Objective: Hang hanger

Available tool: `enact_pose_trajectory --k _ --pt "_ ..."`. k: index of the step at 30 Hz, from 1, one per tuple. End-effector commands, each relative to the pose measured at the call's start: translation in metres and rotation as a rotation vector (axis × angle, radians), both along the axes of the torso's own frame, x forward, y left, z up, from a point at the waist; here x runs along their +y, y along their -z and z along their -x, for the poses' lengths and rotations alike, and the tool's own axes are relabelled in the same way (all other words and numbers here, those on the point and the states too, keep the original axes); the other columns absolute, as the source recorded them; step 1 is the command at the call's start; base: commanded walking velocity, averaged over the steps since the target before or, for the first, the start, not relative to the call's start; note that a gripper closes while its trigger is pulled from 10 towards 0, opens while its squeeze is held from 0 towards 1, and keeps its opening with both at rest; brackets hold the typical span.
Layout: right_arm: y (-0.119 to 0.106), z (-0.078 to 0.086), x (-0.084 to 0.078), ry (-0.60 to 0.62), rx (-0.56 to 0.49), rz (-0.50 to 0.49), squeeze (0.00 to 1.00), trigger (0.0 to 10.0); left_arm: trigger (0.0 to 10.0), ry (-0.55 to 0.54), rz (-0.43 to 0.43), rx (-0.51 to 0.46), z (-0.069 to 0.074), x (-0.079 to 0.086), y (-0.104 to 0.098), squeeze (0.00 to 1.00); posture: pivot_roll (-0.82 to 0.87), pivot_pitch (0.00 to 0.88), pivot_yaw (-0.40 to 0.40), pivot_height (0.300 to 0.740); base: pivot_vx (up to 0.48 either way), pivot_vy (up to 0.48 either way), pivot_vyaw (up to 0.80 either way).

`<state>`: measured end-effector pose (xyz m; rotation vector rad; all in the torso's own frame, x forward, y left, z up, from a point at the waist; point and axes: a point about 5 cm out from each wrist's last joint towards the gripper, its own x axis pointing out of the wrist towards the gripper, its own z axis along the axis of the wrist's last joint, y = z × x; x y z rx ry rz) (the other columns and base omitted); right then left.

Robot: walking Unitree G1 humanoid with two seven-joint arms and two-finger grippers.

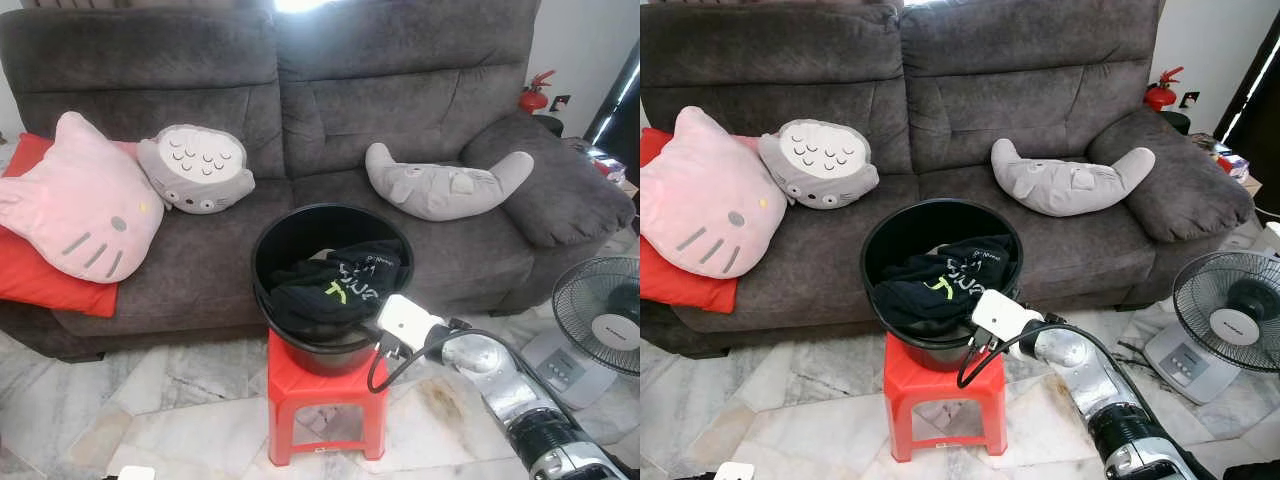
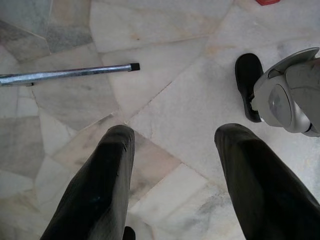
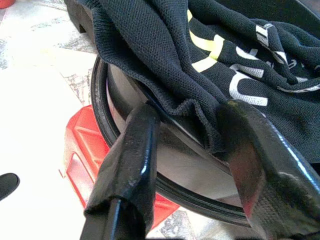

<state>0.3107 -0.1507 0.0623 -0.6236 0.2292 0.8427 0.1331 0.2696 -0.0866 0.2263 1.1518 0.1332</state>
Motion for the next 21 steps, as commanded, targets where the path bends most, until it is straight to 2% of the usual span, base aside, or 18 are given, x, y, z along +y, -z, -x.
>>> enact_pose_trajectory --k 1,9,11,12,14,15,20,21 --pt "-0.007 -0.007 0.000 0.008 -0.022 -0.014 0.00 0.0 10.0 -0.001 -0.006 0.006 0.002 0.001 0.000 0.00 -0.09 0.000 0.032 0.719 0.000 0.000 0.00" --pt "-0.013 -0.009 0.001 -0.003 -0.050 -0.015 0.00 0.0 10.0 0.003 -0.007 0.007 0.002 0.001 0.000 0.00 -0.09 0.000 0.032 0.719 0.000 0.000 0.00" --pt "-0.025 -0.015 -0.001 0.010 -0.113 -0.028 0.00 0.0 10.0 0.004 -0.008 0.007 0.002 0.001 0.000 0.00 -0.09 0.000 0.032 0.719 0.000 0.000 0.00" --pt "-0.025 -0.015 -0.001 0.010 -0.113 -0.028 0.00 0.0 10.0 0.004 -0.008 0.007 0.002 0.001 0.000 0.00 -0.09 0.000 0.032 0.719 0.000 0.000 0.00" --pt "-0.040 -0.023 -0.006 0.048 -0.192 -0.026 0.00 0.0 10.0 0.006 -0.010 0.008 0.002 0.001 0.000 0.00 -0.09 0.000 0.033 0.719 0.000 0.000 0.00" --pt "-0.040 -0.023 -0.006 0.048 -0.192 -0.026 0.00 0.0 10.0 0.006 -0.010 0.008 0.002 0.001 0.000 0.00 -0.09 0.000 0.033 0.719 0.000 0.000 0.00" --pt "-0.081 -0.041 -0.024 0.188 -0.405 -0.041 0.00 0.0 10.0 0.010 -0.011 0.009 0.001 0.001 0.000 0.00 -0.10 0.000 0.035 0.719 0.000 0.000 0.00" --pt "-0.085 -0.042 -0.024 0.195 -0.419 -0.049 0.00 0.0 10.0 0.011 -0.011 0.010 0.001 0.001 0.000 0.00 -0.10 0.000 0.035 0.719 0.000 0.000 0.00"
